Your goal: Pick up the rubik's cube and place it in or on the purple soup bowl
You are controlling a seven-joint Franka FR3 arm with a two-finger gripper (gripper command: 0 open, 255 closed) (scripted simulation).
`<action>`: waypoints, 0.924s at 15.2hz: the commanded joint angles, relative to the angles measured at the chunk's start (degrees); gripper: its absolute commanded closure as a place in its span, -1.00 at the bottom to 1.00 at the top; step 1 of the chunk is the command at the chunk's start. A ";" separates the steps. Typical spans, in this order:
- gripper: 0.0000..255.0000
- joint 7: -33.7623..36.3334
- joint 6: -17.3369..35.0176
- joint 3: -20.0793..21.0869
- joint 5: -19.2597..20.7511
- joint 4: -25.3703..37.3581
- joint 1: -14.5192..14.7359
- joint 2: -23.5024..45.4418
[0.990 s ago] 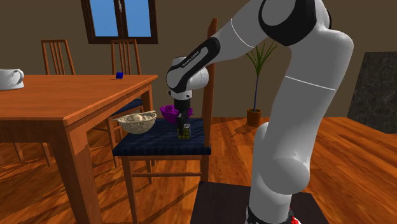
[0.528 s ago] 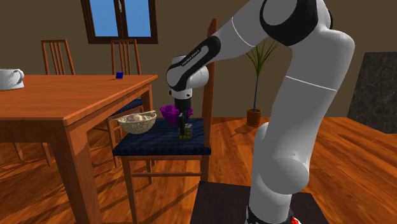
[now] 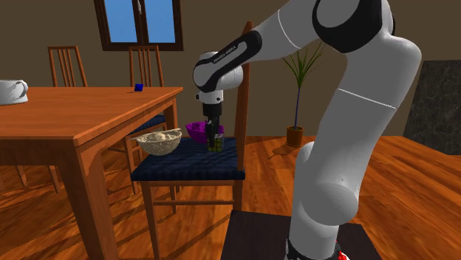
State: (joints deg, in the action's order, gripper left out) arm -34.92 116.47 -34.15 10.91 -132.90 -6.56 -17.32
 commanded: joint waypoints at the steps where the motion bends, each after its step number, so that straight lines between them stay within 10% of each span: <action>1: 1.00 -0.01 -1.64 -0.35 -0.10 2.14 -0.57 -0.78; 14: 1.00 0.25 -11.88 1.91 -0.35 10.41 -0.95 -2.79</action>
State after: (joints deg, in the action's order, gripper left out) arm -34.67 105.38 -31.90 10.62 -123.82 -7.16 -19.72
